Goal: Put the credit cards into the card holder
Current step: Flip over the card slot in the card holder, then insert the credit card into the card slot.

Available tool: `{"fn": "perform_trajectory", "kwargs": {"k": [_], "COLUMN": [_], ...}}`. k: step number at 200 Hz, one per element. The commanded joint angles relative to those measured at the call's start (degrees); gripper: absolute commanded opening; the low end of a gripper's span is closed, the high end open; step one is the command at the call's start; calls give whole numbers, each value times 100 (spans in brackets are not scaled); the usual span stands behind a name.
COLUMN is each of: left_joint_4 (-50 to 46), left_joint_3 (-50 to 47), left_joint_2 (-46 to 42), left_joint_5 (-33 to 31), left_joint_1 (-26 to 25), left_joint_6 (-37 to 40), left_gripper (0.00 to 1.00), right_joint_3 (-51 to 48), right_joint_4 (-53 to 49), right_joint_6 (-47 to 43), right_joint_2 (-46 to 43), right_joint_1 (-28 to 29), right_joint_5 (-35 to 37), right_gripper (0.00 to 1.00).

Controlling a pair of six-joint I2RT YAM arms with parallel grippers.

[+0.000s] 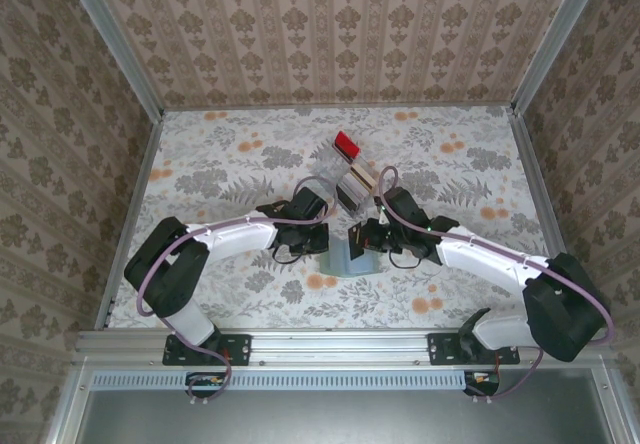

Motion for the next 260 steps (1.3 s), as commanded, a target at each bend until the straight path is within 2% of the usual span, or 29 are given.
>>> {"fn": "perform_trajectory", "kwargs": {"k": [1,34,57,97,118,137,160,217,235,260], "left_joint_4": [9,-34,-147,-363,-146,145,325,514,493,411], "left_joint_3": [-72,-124,-195,-460,-664,-779,-689,-513,-484,-470], "left_joint_2": [71,-2,-196,-787,-1041,-1137,-936,-334,-214,-114], "left_joint_5": [-13,-81,-244,-681,-844,-810,-555,-254,-239,-258], "left_joint_1": [15,18,14,13,6,-13,-11,-22,-22,-20], "left_joint_6": [-43,-25,-29,-270,-416,-398,-276,-162,-150,-138], "left_gripper": [7,11,18,51,63,67,65,43,34,26], "right_joint_3": [73,-81,-163,-237,-252,-276,-322,-369,-379,-418], "right_joint_4": [258,578,635,682,687,674,739,852,832,727], "right_joint_6": [184,392,463,485,489,495,537,599,601,595], "right_joint_2": [296,823,1050,1159,1180,1145,1047,845,805,600], "right_joint_1": [119,150,156,156,155,156,152,139,139,89], "right_joint_5": [-257,-302,-197,-162,-158,-134,-163,-288,-298,-164], "right_gripper": [3,3,2,2,2,2,2,3,3,3]}}
